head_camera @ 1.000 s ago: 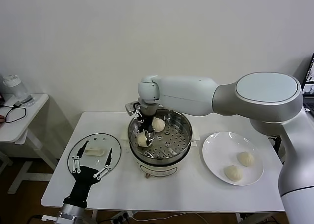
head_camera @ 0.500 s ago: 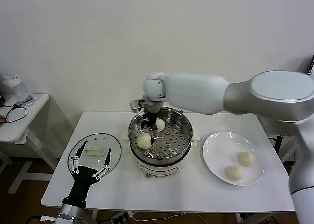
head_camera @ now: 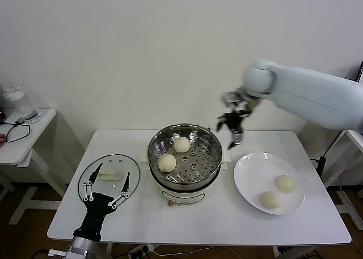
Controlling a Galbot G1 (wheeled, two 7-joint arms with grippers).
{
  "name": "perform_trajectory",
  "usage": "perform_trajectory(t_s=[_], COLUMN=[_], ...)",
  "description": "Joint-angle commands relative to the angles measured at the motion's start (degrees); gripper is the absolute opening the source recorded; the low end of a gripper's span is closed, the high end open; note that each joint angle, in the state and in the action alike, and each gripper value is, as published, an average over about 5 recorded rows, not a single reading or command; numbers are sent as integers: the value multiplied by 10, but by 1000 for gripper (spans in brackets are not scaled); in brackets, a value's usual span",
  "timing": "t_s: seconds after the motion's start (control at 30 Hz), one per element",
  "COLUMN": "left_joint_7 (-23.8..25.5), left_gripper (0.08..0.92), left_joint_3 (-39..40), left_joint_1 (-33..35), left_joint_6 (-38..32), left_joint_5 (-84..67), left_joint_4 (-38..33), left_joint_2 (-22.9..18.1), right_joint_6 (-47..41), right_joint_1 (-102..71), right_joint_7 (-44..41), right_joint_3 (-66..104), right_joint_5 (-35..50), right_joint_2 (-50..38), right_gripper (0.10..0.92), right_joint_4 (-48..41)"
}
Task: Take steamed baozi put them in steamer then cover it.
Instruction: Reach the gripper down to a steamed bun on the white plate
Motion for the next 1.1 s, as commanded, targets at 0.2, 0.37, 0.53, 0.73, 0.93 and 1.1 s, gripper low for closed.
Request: perform_trajectory(t_s=[0.2,0.37,0.53,0.73,0.93,1.1], left_joint_7=[1,0,0,0,0,0], left_gripper=[823,823,823,823,823,823], left_joint_3=[1,-2,-6,-8,-6,-7], left_joint_1=[-2,0,3,6,8,10], left_joint_6=[5,5,4,4,4,4], left_joint_5=[1,1,1,1,2,2], left_joint_4=[1,2,2,1,0,1], left_joint_2=[-2,-2,-1,1,1,2], right_joint_6=[45,44,43,40,38,35], right_joint_1=[-157,-228,-287,-327,-338,-343], right_joint_7=[-37,-25,-5,9,27,34], right_joint_3=[42,91,129,156,168,171], right_joint_5=[-90,-111,-126,-142,-148,-154], right_joint_2=[-180,-172,-152,-134,-121,-111], right_gripper=[823,823,823,823,823,823], right_joint_4=[31,26,2,-13,-28,-36])
